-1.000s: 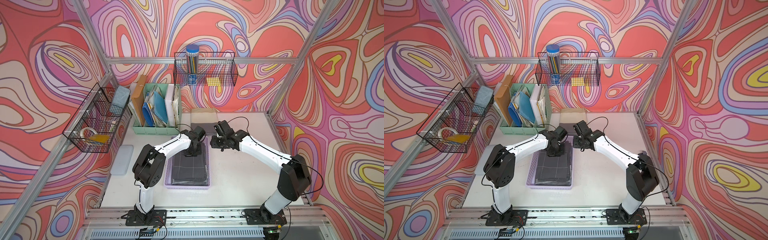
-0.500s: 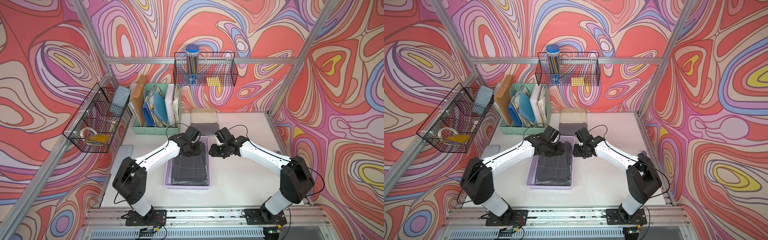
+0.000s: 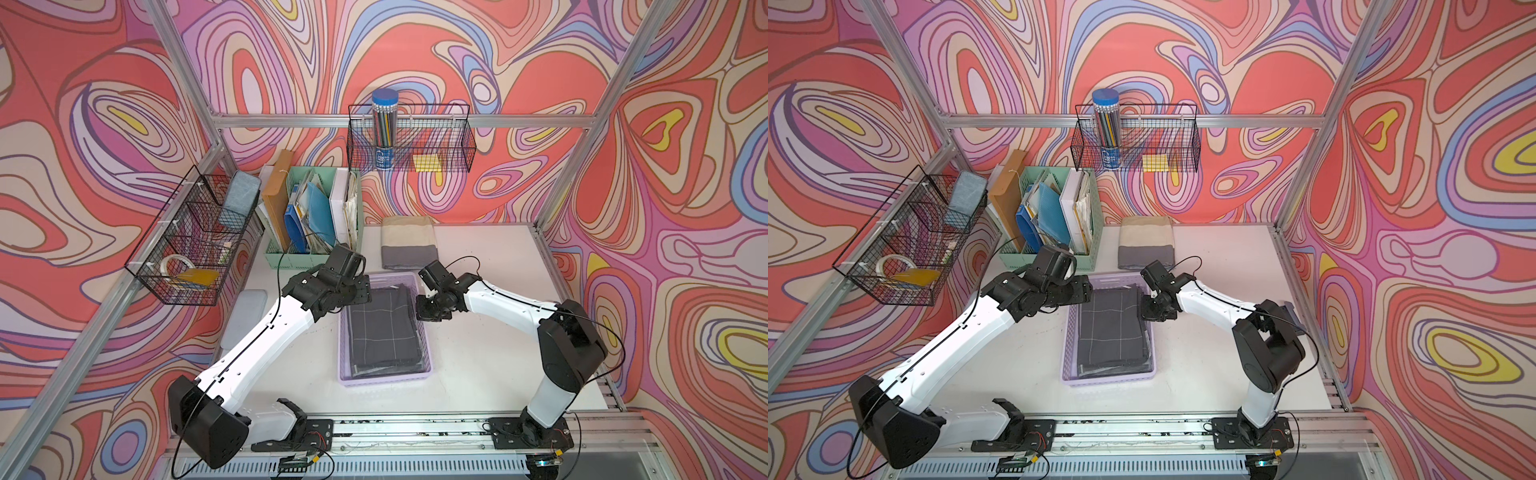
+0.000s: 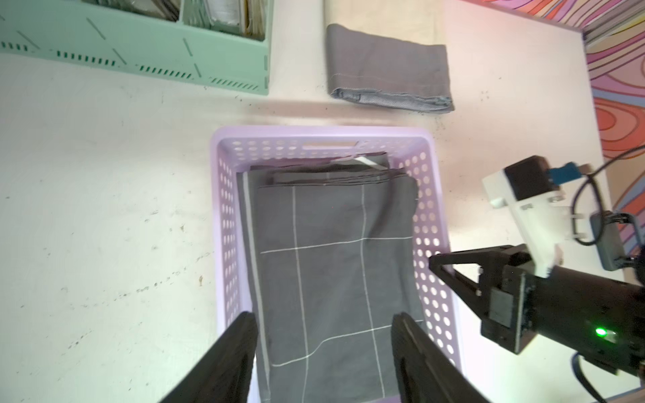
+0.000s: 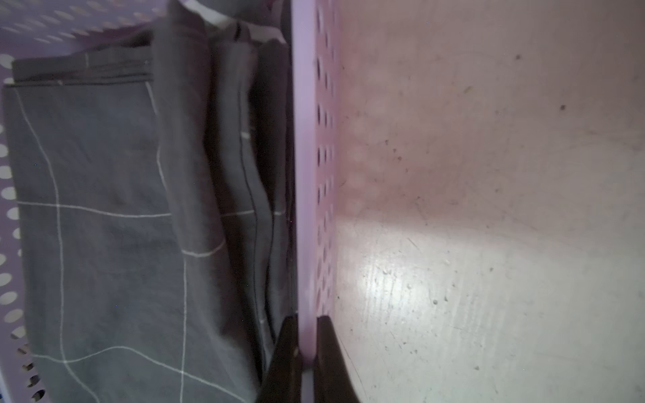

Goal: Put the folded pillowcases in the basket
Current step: Move the basket to the center of the board.

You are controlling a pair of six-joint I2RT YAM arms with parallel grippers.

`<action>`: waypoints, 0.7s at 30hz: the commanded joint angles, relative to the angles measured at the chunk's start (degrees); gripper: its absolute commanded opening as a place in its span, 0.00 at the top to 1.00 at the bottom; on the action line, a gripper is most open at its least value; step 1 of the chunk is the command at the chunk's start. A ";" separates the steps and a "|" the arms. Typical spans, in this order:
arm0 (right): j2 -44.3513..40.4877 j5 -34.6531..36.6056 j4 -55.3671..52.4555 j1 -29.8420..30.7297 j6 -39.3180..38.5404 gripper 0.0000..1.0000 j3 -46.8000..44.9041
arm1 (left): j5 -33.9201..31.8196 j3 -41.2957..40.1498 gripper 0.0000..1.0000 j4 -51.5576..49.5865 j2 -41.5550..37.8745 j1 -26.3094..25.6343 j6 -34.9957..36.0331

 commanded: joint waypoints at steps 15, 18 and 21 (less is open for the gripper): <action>-9.86 17.18 -12.78 -23.68 -11.34 1.00 -8.70 | 5.26 -1.61 0.36 4.73 7.34 0.22 1.83; -7.22 17.78 -13.94 -28.37 -13.44 1.00 -6.26 | 6.07 -1.23 0.37 4.86 8.22 0.22 2.06; -3.62 24.16 -15.41 -32.07 -14.12 1.00 -3.38 | 6.73 -1.36 0.36 5.64 8.53 0.24 2.10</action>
